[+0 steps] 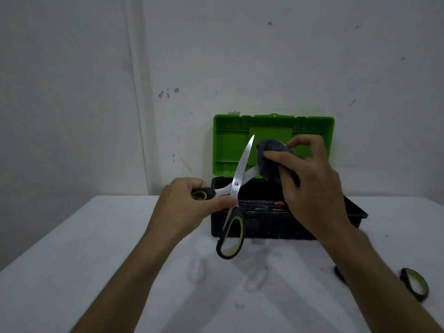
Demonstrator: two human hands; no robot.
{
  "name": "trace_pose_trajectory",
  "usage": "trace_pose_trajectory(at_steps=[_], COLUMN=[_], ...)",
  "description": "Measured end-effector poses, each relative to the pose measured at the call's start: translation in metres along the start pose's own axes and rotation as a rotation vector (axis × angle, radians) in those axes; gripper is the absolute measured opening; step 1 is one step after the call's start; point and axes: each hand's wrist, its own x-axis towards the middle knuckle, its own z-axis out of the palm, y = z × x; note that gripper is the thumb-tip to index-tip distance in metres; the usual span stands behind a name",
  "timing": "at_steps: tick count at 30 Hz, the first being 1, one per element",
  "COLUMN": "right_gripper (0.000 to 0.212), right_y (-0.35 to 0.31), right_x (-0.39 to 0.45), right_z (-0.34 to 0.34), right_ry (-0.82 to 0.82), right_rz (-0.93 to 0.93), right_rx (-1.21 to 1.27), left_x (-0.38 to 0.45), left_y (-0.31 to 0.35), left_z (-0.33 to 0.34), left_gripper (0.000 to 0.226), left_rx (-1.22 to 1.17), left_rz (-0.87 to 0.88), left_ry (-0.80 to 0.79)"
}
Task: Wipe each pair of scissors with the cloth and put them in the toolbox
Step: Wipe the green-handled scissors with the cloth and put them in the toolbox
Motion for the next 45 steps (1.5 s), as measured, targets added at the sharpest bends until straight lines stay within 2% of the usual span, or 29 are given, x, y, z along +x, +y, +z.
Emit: trace_pose_trajectory(at_steps=[4,6,10,16,20,22,26,36,41,45], right_gripper=[0.029,0.029,0.028,0.027,0.027,0.025,0.024,0.025,0.025,0.025], right_y=[-0.014,-0.014,-0.01,-0.023,-0.011,-0.011,-0.021,-0.01,-0.015,-0.007], right_x=[-0.004,-0.005,-0.001,-0.001,0.0,-0.002,-0.003,-0.001,-0.002,0.0], right_z=[0.007,0.01,0.0,-0.001,-0.003,-0.004,0.003,0.0,0.001,0.003], right_ry=[-0.111,-0.118,-0.029,-0.069,0.058,0.104,0.021,0.105,0.035,0.068], right_rz=[-0.157,-0.133,-0.021,-0.128,-0.024,-0.057,-0.167,0.032,-0.148,-0.079], right_rx=[0.114,0.085,0.019,0.072,0.004,0.028,0.062,0.009,0.104,0.098], left_x=[0.0,0.0,-0.001,0.001,-0.001,-0.001,-0.002,-0.004,-0.004,-0.004], left_y=[-0.001,-0.002,-0.003,0.0,0.0,0.001,0.004,0.002,0.004,0.003], left_z=[-0.002,-0.004,-0.002,-0.004,-0.004,0.0,0.003,0.009,0.007,0.004], left_gripper=[0.054,0.052,0.055,0.05,0.041,0.04,0.04,0.051,0.044,0.04], left_rx=[-0.024,-0.004,-0.011,-0.122,-0.121,-0.143,-0.188,-0.159,-0.221,-0.246], left_rz=[0.023,0.033,0.058,0.059,0.047,0.053,0.134,0.16,0.168,0.162], left_ry=[0.062,0.079,0.045,-0.046,-0.101,-0.117,-0.104,-0.165,-0.183,-0.216])
